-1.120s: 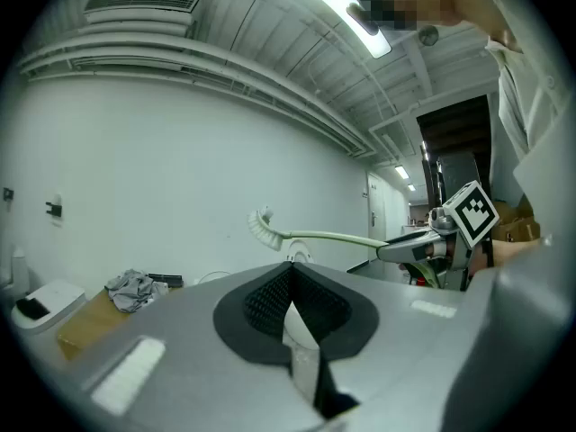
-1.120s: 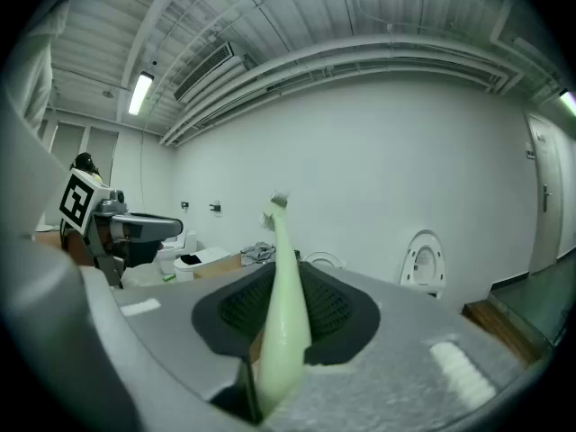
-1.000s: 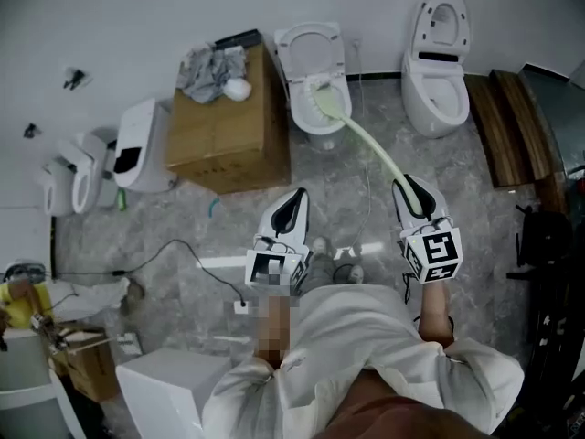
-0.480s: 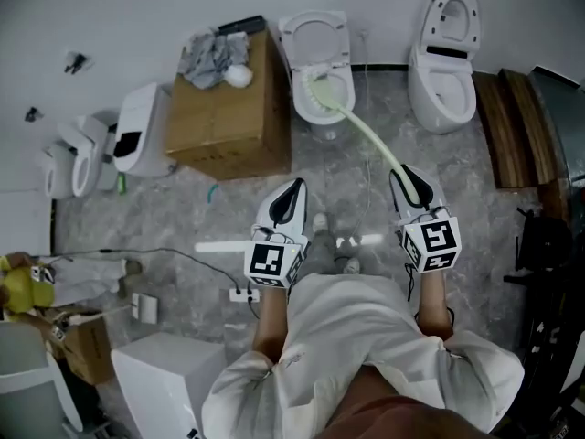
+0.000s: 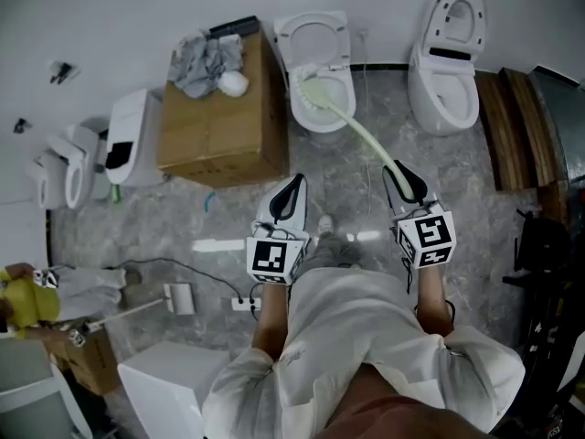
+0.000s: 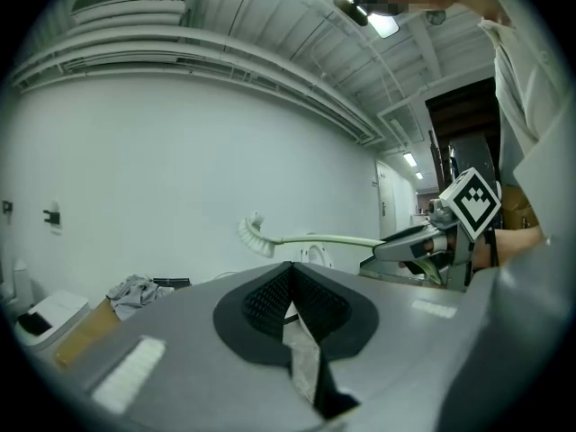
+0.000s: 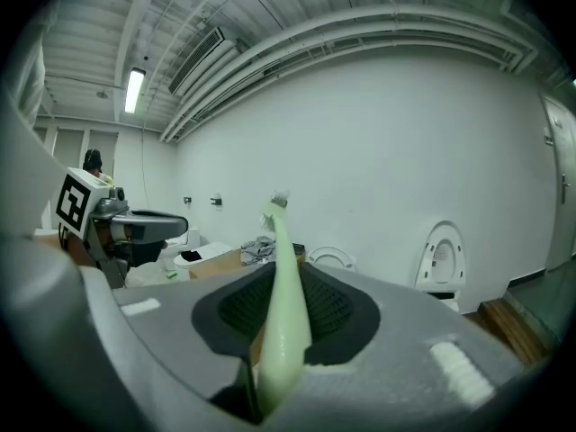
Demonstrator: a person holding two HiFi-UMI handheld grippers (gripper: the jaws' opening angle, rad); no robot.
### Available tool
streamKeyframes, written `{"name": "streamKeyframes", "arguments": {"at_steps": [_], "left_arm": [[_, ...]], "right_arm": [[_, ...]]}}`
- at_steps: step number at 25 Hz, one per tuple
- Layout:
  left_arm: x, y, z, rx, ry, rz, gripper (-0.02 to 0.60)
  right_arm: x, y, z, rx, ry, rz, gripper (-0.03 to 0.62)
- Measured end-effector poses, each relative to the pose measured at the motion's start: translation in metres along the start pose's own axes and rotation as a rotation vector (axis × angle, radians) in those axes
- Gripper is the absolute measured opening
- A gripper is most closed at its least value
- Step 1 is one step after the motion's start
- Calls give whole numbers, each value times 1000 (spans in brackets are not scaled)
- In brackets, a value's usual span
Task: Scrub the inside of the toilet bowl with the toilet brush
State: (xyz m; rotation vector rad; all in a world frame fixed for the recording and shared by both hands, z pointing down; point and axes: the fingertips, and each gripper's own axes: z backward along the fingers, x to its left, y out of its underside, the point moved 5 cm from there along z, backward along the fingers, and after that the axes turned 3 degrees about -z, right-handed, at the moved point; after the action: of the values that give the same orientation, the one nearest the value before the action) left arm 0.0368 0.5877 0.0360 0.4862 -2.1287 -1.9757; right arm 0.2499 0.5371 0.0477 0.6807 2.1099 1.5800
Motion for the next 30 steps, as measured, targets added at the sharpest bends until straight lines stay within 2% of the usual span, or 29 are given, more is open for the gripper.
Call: {"name": "streamKeyframes", "arguments": {"at_steps": [16, 30], "left_arm": [[125, 0, -96, -11, 55, 33, 18], [168, 13, -159, -5, 74, 42, 18]], "right_arm": [[-8, -41, -136, 10, 58, -8, 86], [-39, -46, -194, 21, 108, -20, 86]]}}
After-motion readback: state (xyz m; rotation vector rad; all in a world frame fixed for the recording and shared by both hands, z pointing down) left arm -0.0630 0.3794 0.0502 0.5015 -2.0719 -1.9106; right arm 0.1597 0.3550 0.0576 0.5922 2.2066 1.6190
